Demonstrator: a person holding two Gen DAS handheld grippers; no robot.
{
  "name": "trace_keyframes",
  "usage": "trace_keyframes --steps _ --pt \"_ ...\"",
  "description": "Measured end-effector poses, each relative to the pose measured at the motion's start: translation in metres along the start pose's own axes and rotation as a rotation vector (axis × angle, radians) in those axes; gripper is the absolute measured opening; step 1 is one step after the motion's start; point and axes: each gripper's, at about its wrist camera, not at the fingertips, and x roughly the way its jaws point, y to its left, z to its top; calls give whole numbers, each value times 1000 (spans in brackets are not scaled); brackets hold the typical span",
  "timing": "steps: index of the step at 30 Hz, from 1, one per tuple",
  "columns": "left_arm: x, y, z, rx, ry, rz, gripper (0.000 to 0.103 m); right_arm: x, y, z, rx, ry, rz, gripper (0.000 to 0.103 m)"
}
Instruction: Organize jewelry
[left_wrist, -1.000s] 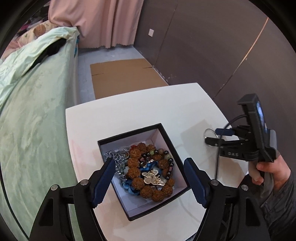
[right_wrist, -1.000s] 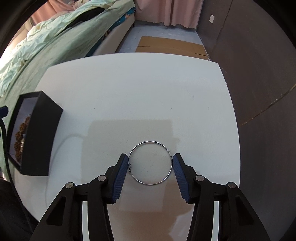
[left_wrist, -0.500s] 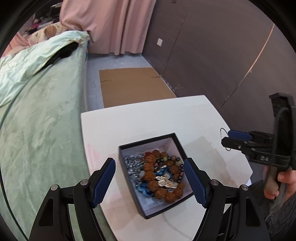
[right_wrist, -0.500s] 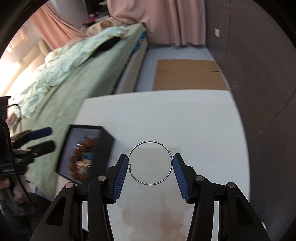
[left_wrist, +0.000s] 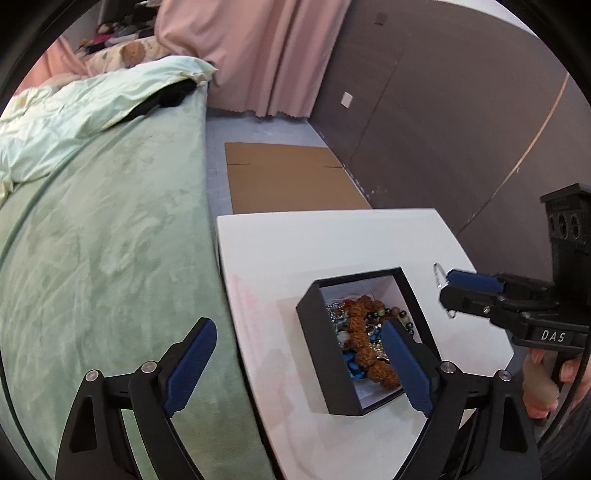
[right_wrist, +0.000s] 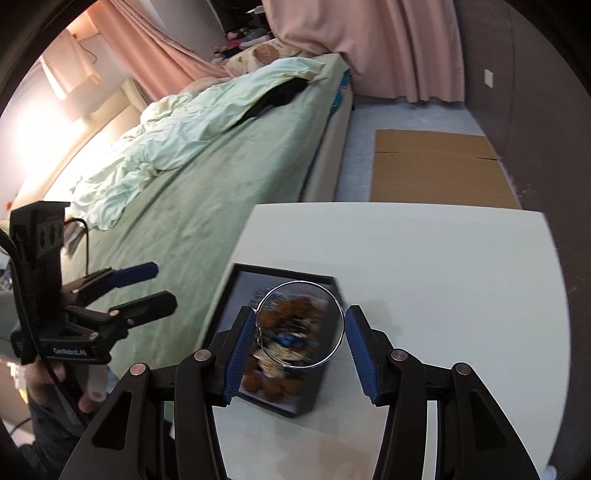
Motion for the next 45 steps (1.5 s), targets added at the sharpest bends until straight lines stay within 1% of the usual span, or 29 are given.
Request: trace_keyframes --steps 2,5,9,14,21,24,27,29,31,33,34,35,36,38,42,45 --pt "-2 4 0 -17 -8 -4 91 6 5 2 0 10 29 53" --pt "-3 9 1 -38 -17 -6 91 16 12 4 8 45 34 61" --pt "-2 10 2 -52 -25 -2 91 16 14 1 -1 65 21 63" --pt "-2 6 3 -42 -27 -3 91 -9 12 -7 -16 37 -33 63" --pt "-12 -20 8 2 -52 -27 91 -48 -14 -22 56 -4 -75 64" --pt "-23 -35 12 26 -67 -20 91 -64 -25 -27 101 -28 -87 64" --pt "-40 -50 13 35 -93 -16 91 -81 -32 -32 123 -68 -76 64" --pt "-52 -58 12 35 -116 -20 91 -90 -37 -36 133 -85 -90 64" --pt "-65 -72 8 62 -140 9 92 -99 -41 -40 142 -101 -105 64" --pt "-77 -82 5 74 -162 19 98 -108 -43 -45 155 -125 -117 70" --pt "-84 -88 2 77 -176 16 102 -113 -45 -49 161 -143 -121 78" --pt "-89 -92 1 78 -187 15 103 -118 -46 -52 167 -159 -127 84" --pt "-95 -95 -1 79 -199 18 103 -125 -47 -56 175 -177 -132 86" --pt "-106 -103 -6 82 -219 24 103 -132 -51 -61 185 -190 -136 93" --pt "-117 -110 -20 83 -229 28 103 -141 -49 -72 172 -205 -169 93" --pt "-123 -114 -33 79 -240 33 103 -147 -46 -81 156 -211 -168 93"
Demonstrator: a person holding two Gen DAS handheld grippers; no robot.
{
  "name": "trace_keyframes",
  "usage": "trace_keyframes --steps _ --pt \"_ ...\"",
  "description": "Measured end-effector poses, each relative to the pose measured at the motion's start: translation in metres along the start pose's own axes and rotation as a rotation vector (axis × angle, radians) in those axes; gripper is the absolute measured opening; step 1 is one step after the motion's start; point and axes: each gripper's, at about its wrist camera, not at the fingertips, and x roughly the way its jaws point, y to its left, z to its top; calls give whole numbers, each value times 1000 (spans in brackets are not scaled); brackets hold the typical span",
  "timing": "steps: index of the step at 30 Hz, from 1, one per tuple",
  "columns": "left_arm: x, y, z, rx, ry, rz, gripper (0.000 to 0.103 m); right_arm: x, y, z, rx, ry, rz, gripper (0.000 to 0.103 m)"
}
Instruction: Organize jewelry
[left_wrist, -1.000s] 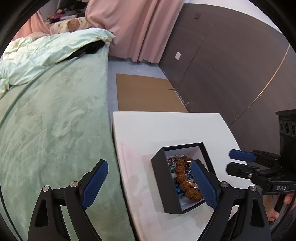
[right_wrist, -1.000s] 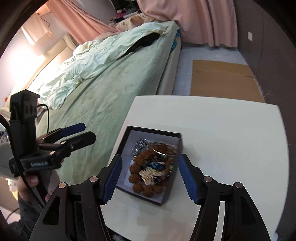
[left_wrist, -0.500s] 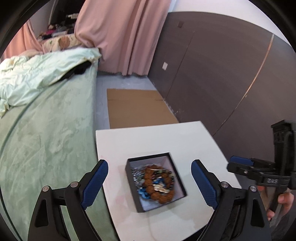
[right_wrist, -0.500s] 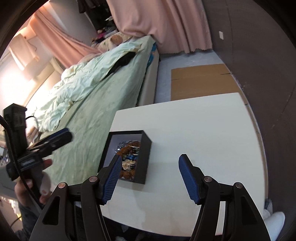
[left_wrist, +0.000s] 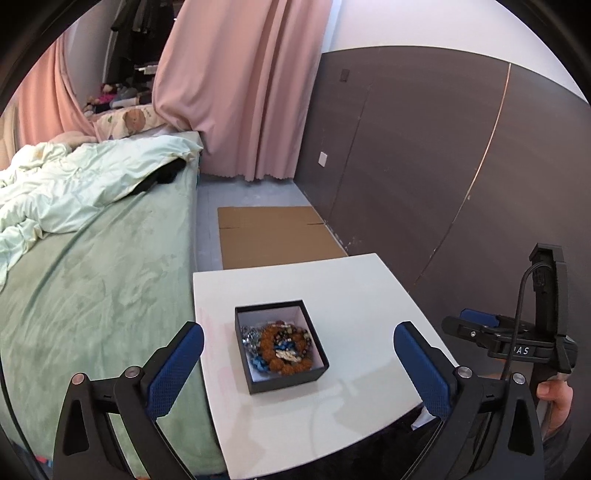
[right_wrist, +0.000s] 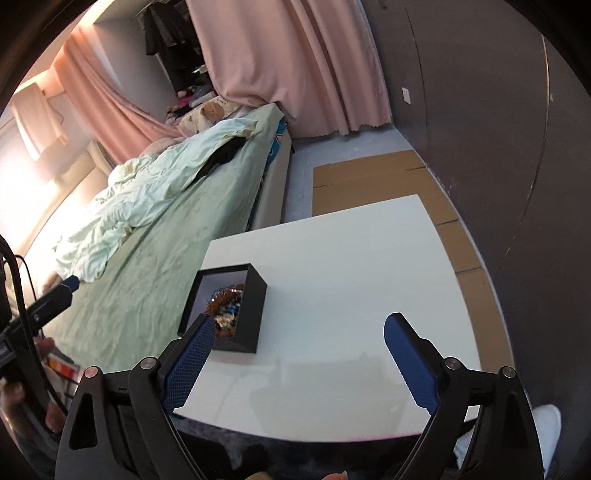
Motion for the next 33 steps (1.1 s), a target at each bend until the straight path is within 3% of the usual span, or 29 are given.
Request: trace_keyframes --steps 10,14,24,33 --pt "-27 1 -34 -7 -52 21 103 -39 12 -32 -13 -90 84 94" --pt "-35 5 -43 -3 -64 32 103 -50 21 -42 -34 -128 64 94" --pt "-45 17 -66 -27 -69 39 103 -57 33 -60 -73 -120 15 94" --pt "-54 13 -73 -5 -128 67 103 -59 34 -66 -46 -141 15 94"
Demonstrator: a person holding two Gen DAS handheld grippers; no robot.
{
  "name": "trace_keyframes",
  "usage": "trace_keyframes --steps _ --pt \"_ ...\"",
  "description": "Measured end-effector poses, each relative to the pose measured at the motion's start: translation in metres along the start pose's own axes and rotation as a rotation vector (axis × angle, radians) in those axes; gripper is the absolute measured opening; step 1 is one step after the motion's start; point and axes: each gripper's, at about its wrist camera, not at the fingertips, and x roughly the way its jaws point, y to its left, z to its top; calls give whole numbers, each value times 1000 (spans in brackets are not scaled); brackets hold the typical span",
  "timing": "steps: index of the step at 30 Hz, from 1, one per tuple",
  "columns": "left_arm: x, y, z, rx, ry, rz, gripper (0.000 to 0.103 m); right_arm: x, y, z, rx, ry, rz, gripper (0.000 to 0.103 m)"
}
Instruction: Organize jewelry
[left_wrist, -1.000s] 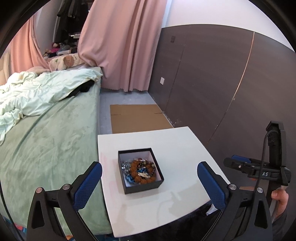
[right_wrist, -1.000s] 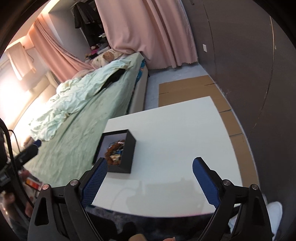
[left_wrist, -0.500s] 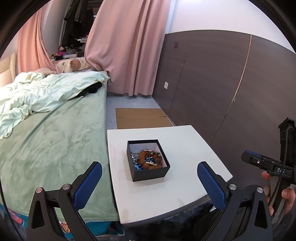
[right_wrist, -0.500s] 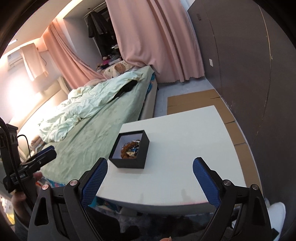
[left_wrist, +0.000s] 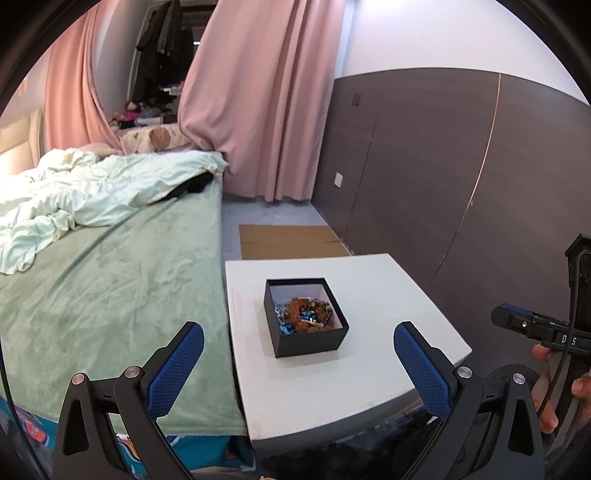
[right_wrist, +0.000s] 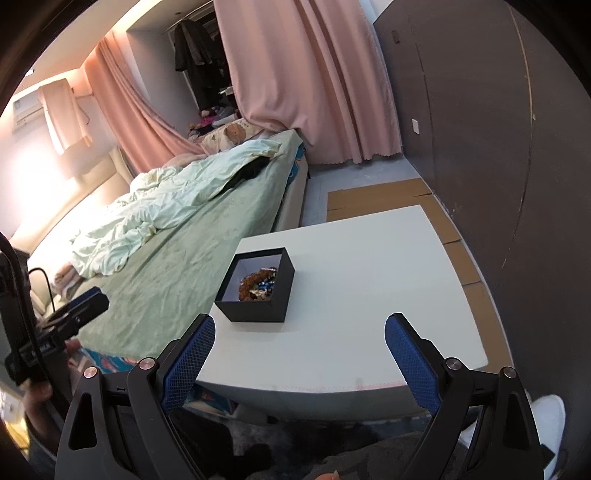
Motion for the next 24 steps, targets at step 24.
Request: trace_keyframes --steps 24 --pt "7 -2 2 -25 11 -5 103 4 10 -3 -42 9 -40 94"
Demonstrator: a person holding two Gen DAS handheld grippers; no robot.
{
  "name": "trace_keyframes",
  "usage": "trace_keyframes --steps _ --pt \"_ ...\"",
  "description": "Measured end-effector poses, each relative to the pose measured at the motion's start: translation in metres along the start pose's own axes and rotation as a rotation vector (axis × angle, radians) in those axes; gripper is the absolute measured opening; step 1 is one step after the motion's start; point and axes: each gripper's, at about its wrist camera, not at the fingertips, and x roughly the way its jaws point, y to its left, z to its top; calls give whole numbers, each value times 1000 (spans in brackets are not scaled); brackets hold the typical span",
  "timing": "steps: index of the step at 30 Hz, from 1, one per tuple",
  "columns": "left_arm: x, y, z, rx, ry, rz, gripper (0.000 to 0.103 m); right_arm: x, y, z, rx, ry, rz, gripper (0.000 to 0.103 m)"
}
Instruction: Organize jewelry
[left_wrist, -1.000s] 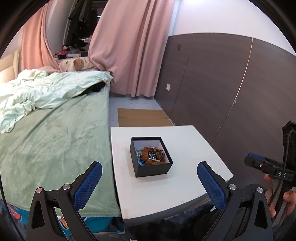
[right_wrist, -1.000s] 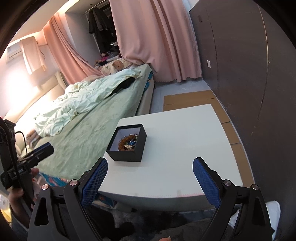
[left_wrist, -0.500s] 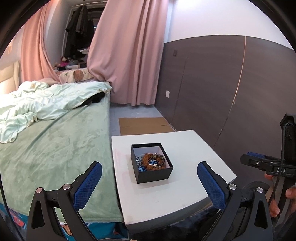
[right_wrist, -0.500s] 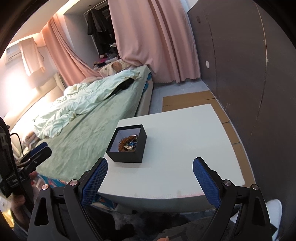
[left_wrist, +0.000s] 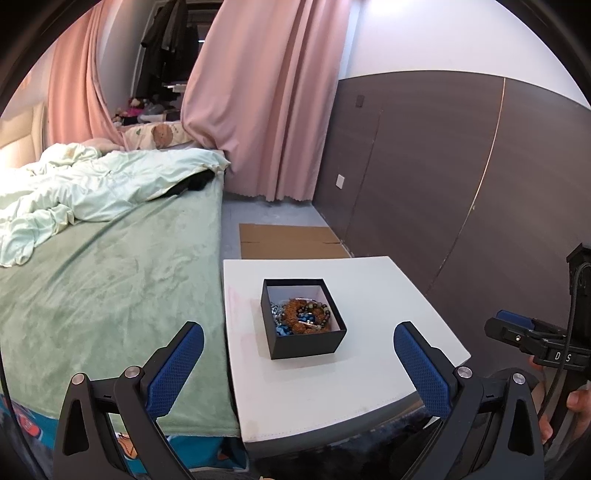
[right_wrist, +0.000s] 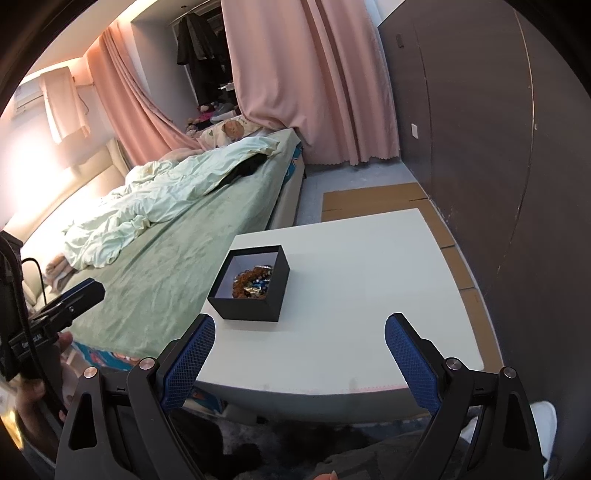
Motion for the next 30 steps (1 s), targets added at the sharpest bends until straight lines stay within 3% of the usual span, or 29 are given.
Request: trace_keyframes --steps 30 --pt "-6 1 -3 8 -17 28 103 -3 -5 -1 9 -10 -5 94"
